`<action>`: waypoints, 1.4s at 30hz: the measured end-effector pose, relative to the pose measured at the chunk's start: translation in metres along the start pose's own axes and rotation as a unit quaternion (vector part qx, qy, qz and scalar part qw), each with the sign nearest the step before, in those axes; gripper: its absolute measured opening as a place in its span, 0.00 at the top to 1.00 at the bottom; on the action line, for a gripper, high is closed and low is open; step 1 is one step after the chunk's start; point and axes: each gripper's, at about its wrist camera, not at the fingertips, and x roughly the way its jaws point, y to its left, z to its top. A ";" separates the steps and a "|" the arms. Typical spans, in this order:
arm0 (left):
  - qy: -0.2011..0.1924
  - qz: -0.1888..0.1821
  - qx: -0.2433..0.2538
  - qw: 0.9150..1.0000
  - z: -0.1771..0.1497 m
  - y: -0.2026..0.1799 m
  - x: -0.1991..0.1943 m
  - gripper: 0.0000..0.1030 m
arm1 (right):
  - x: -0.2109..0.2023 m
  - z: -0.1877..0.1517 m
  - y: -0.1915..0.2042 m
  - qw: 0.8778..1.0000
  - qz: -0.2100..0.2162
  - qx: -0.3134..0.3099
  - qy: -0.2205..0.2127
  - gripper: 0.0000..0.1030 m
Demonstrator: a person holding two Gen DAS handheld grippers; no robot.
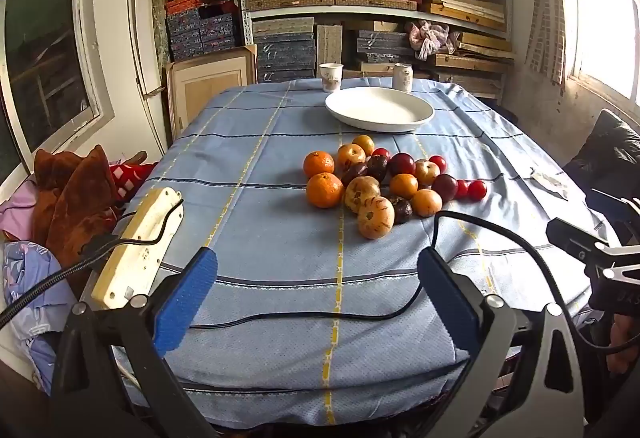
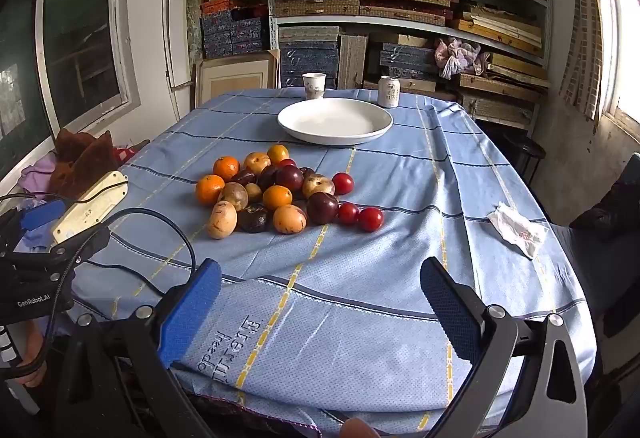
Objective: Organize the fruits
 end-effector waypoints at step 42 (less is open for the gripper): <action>0.000 0.003 0.003 1.000 0.000 0.000 0.000 0.05 | 0.000 -0.001 0.001 1.000 0.001 0.001 0.001 0.03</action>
